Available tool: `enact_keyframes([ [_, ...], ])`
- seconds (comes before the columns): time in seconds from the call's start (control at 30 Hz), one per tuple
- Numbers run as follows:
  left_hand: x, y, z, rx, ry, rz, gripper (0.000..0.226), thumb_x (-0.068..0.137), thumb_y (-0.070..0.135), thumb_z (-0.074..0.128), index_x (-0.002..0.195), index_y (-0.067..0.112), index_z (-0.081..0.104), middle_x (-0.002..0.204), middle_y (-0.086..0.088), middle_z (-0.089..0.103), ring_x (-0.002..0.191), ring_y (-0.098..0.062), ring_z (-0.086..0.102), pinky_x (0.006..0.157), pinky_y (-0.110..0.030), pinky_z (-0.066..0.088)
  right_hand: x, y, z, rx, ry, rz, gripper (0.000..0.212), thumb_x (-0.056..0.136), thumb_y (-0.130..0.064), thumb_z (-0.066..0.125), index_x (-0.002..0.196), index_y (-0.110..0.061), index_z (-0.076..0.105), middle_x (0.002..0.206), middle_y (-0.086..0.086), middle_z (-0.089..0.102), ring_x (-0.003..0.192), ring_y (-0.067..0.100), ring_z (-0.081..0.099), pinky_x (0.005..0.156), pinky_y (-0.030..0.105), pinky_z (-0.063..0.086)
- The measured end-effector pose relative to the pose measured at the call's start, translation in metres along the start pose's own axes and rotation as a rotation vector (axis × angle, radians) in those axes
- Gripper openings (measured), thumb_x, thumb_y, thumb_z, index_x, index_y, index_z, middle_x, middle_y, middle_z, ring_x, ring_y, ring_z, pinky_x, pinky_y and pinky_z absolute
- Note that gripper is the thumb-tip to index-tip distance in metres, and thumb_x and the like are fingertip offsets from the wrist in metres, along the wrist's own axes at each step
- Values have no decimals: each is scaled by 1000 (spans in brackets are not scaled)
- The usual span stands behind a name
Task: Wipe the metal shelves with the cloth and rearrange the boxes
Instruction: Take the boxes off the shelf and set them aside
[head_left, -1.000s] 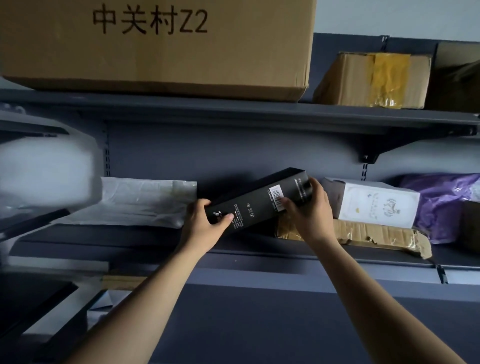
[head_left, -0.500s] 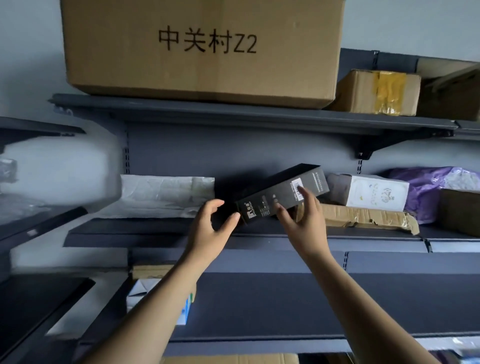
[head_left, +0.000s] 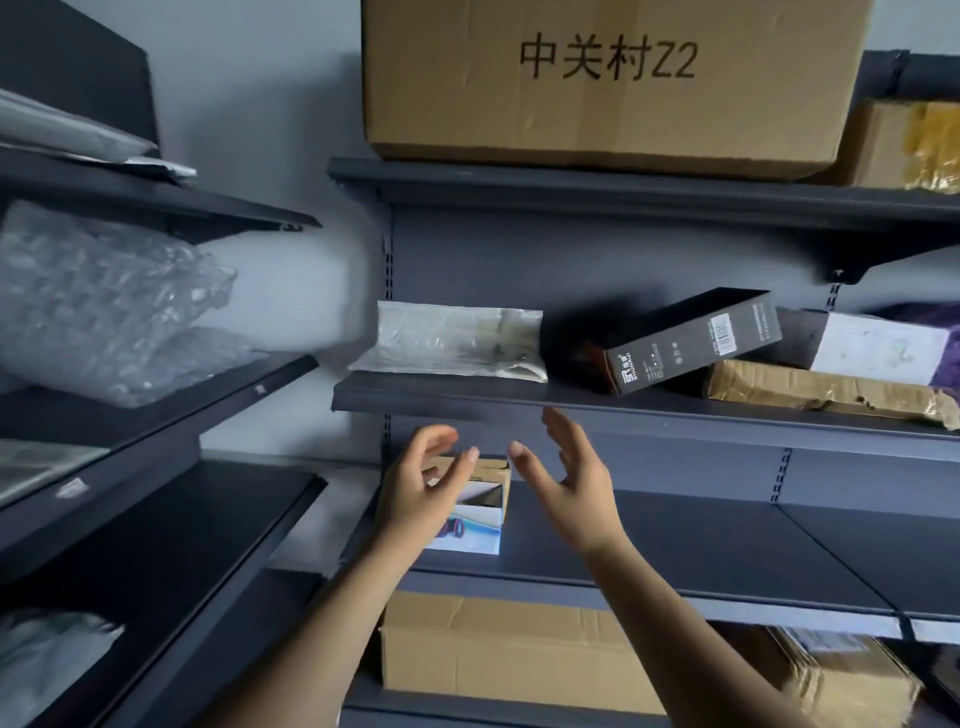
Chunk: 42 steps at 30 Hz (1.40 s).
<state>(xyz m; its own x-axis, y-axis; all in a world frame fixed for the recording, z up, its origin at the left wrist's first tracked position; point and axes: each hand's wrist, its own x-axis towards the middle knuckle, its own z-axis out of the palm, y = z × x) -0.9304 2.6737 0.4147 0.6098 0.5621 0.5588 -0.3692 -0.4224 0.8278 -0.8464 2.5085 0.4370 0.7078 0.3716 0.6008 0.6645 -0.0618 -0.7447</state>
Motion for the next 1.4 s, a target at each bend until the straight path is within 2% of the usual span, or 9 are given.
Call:
enact_keyframes([
  [0.1,-10,-22,-14,18,-4,-41,53,69,64,64,108,27,63,116,7,69,115,-9,63,85,-16,51,-22,16,24,21,-73,82,68,86,-49,75,144,-25,50,142,-12,55,133,4,49,109,25,39],
  [0.23,-17,-61,-21,67,-33,-141,54,69,66,63,110,32,60,120,10,66,119,-7,60,97,-24,48,-43,43,44,8,-136,145,50,84,-50,75,122,-51,44,122,-40,46,112,-21,50,93,7,37],
  [0.37,-6,-99,-24,113,-67,-239,61,75,59,75,125,30,55,130,10,60,126,-8,54,104,-28,45,-31,74,56,22,-144,192,49,86,-34,80,114,-51,42,115,-42,44,104,-33,45,81,-2,38],
  [0.5,13,-136,-26,211,-45,-287,60,80,41,83,129,30,52,125,18,55,127,-7,50,104,-26,41,-14,111,71,34,-182,245,63,85,-30,81,128,-38,36,112,-41,38,97,-25,48,76,-4,38],
  [0.6,34,-167,-29,310,-77,-367,95,61,71,80,141,39,41,141,17,49,134,-5,45,112,-35,41,4,143,82,7,-222,246,70,83,-27,83,129,-38,33,114,-34,40,98,-12,49,75,-4,37],
  [0.8,68,-216,-27,437,-196,-407,129,57,67,86,156,40,9,151,26,25,136,3,27,115,-29,30,49,200,97,-6,-345,224,84,72,-21,92,137,-24,39,116,-21,49,101,0,54,81,4,45],
  [0.93,83,-242,-24,522,-236,-385,138,47,74,85,153,50,1,159,23,27,143,-1,30,117,-33,33,74,235,111,18,-380,206,109,58,-49,96,144,-23,35,134,1,55,122,19,57,98,40,55],
  [1.1,93,-239,-17,530,-244,-237,121,53,60,89,151,48,19,149,28,38,136,2,39,112,-28,38,88,254,123,43,-413,159,112,65,-32,96,151,-10,27,143,8,51,131,25,53,109,51,46],
  [1.4,92,-221,-9,479,-221,-163,96,61,40,92,142,38,40,130,20,56,119,0,56,98,-24,50,81,250,121,48,-315,137,99,71,-41,91,151,-23,34,143,0,55,131,25,55,106,57,47],
])
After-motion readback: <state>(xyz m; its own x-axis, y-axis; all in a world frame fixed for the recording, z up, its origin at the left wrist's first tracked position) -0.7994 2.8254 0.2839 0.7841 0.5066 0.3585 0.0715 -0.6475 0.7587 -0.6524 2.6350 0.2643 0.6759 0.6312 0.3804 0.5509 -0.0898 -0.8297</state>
